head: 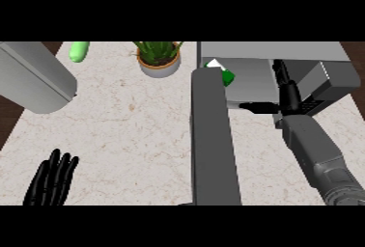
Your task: Pick up the milk, place it into the microwave and close the microwave
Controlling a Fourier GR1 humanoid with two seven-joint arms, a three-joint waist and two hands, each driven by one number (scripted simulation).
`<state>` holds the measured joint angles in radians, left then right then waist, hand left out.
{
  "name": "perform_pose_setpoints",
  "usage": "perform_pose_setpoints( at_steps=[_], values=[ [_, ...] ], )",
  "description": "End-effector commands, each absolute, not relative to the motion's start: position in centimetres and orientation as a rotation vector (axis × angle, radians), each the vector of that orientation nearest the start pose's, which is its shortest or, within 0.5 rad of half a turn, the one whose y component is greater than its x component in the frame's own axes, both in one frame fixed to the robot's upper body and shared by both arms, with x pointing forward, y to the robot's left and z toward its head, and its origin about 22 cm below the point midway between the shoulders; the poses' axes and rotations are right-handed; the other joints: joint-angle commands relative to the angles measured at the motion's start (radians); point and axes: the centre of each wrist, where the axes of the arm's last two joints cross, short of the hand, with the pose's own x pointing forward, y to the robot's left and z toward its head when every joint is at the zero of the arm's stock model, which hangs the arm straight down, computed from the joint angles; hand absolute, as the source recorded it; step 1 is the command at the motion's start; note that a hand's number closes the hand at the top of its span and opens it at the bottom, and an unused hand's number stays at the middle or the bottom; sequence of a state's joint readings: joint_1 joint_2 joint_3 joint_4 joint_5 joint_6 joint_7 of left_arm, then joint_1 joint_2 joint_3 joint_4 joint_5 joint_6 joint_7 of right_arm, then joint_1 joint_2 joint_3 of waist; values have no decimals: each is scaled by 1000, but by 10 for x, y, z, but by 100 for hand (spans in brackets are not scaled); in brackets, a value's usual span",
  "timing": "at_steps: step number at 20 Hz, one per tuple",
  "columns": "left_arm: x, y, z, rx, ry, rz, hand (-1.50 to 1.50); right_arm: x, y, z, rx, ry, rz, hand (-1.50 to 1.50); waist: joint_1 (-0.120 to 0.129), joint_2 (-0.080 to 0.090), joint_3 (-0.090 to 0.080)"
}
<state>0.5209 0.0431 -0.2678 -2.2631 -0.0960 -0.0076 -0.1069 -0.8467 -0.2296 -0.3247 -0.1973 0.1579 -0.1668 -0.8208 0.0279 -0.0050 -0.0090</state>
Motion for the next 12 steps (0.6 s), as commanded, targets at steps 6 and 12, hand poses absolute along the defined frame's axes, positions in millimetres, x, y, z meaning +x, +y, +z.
perform_pose_setpoints(
  at_steps=[6, 12],
  values=[
    [117, 214, 76, 10, -1879, -75, -150, 331, -270, -104, -205, -1716, 135, -150, -15, 7, 9],
    [115, 206, 78, -70, -1869, -132, -150, 297, -285, -129, -126, -1713, 26, -150, -25, 4, 9]
  ],
)
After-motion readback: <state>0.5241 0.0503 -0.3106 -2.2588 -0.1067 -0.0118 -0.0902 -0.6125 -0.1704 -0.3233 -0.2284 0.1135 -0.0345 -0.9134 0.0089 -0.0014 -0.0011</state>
